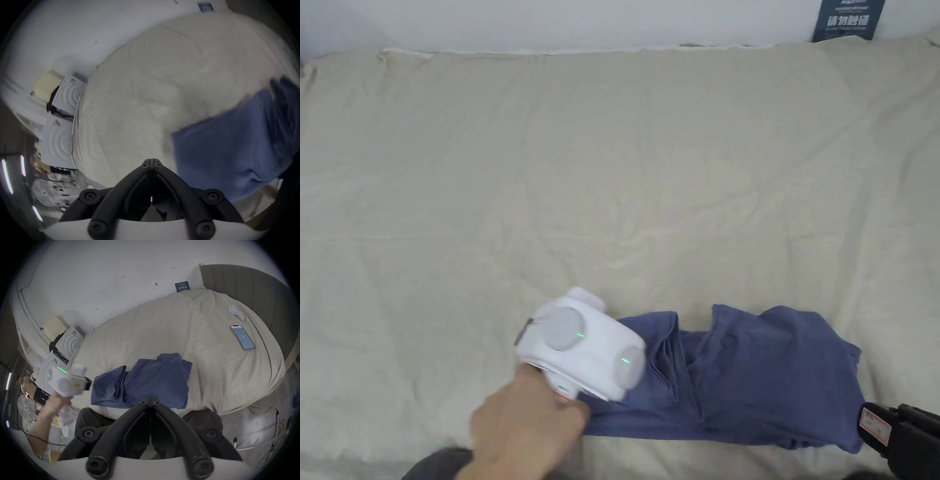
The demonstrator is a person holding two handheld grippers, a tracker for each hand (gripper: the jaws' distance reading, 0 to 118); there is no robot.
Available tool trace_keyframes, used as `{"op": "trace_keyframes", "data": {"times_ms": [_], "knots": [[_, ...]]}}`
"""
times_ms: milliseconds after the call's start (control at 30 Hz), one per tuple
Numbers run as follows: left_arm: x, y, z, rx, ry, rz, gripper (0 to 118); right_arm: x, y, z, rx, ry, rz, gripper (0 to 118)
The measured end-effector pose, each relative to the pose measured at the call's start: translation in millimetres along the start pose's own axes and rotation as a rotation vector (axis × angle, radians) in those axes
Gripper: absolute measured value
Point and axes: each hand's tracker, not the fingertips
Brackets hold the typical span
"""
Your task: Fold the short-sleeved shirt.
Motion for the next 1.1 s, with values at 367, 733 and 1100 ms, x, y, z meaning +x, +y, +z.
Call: {"op": "trace_keyframes", "data": {"times_ms": [367,733,1100], "knots": [[65,23,131,0.307,-0.953,0.113,0,18,2,17,0.013,-0.103,-0.065,0],[-185,-67,-42,0.092,-1.049,0.584,0,-23,7,-24,-0.044,-0.039,0.0,0],[-193,-105,-99,-0.006,-1.238,0.7,114,-67,9,-50,-0.104,-0.025,0.054,0]]}}
